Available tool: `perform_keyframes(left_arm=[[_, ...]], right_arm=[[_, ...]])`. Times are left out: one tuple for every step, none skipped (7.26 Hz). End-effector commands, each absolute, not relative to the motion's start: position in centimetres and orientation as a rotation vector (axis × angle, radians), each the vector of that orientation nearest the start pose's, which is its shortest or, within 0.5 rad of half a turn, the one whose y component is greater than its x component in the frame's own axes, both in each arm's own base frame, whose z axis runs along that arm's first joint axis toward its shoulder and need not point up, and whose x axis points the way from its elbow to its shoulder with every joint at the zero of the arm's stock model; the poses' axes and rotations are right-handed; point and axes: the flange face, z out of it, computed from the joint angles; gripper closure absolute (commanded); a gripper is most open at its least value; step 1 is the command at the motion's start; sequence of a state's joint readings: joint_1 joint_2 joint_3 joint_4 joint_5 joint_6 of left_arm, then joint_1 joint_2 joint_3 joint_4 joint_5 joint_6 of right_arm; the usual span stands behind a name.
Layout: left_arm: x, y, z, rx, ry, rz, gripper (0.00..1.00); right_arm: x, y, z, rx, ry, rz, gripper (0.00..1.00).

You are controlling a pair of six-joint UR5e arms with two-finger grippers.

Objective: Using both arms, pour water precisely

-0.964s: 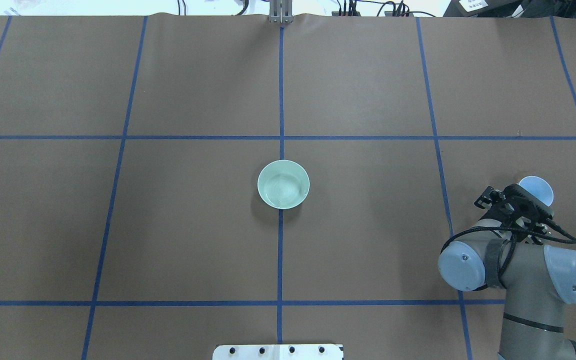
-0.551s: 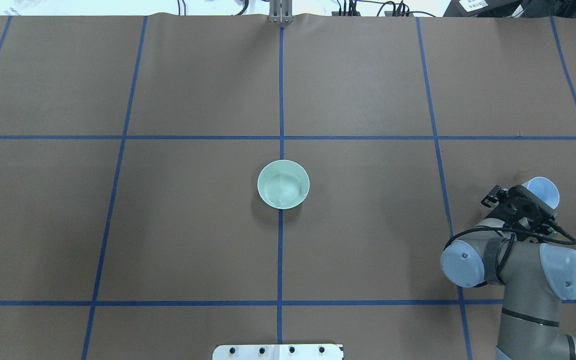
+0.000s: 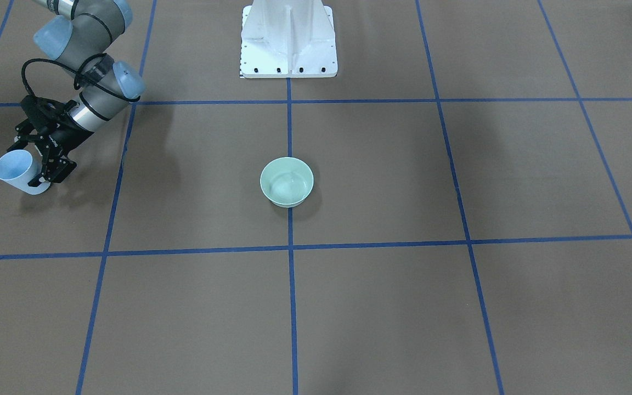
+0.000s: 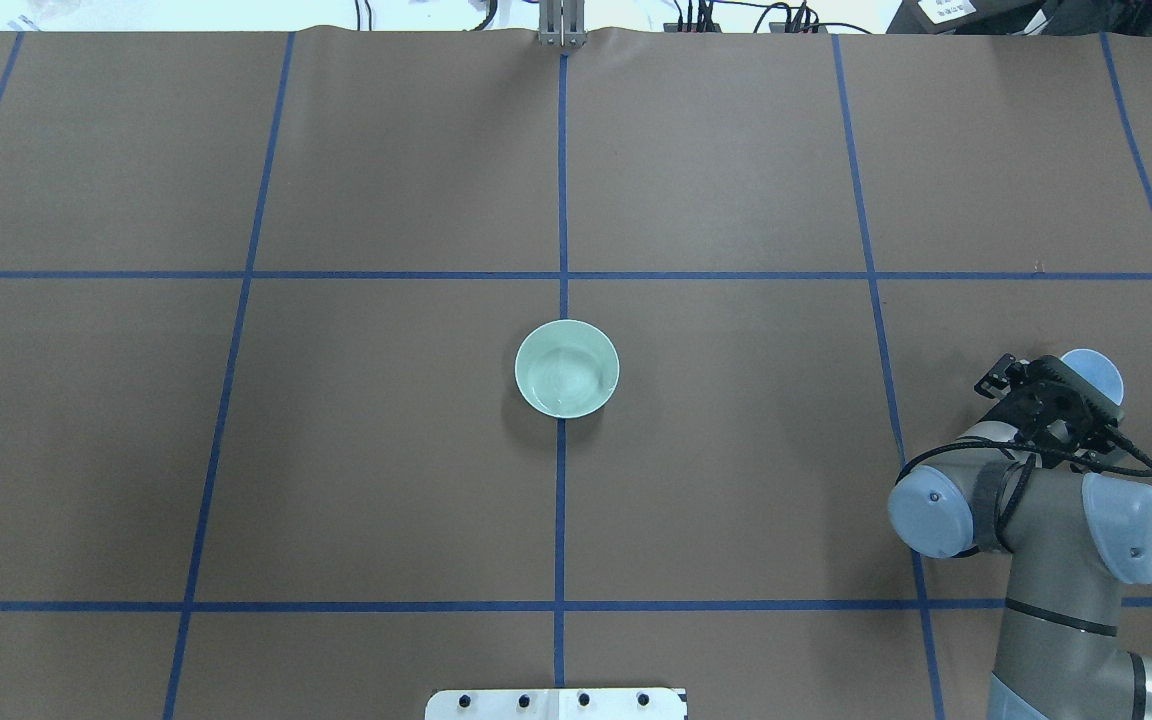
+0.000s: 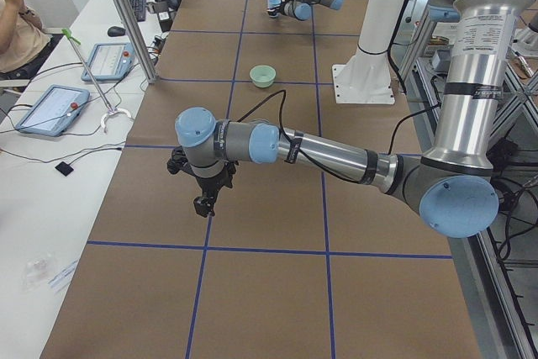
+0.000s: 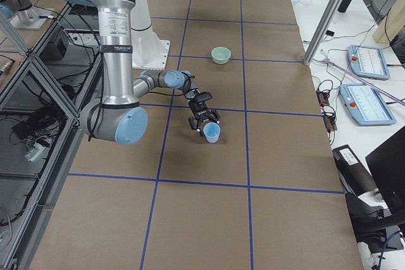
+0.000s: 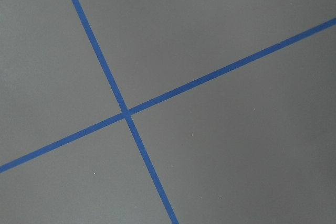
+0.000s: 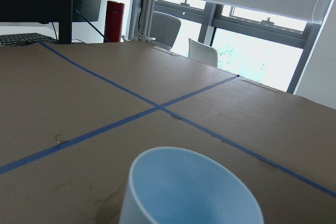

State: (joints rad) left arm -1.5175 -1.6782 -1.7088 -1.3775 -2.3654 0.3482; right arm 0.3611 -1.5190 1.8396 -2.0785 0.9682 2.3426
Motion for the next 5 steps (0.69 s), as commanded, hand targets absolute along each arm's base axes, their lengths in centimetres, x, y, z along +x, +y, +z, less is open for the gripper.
perform_keyframes(left_arm=[[-3.4, -53.2, 55.4, 0.166, 0.784, 0.400, 0.00], [-3.4, -53.2, 55.3, 0.167, 0.784, 0.400, 0.00], [-3.4, -53.2, 55.3, 0.168, 0.786, 0.400, 0.00], [-3.4, -53.2, 55.3, 0.168, 0.786, 0.400, 0.00], [-3.4, -53.2, 55.3, 0.167, 0.786, 0.399, 0.00]], right_arm=[[-38.1, -35.0, 57.3, 0.675, 0.080, 1.030, 0.00], [-38.9, -35.3, 58.2, 0.680, 0.101, 1.022, 0.00], [-39.3, -35.5, 58.3, 0.681, 0.102, 1.023, 0.01], [-39.0, -35.7, 58.3, 0.682, 0.105, 1.028, 0.06], [-38.6, -36.2, 58.3, 0.706, 0.104, 1.029, 0.22]])
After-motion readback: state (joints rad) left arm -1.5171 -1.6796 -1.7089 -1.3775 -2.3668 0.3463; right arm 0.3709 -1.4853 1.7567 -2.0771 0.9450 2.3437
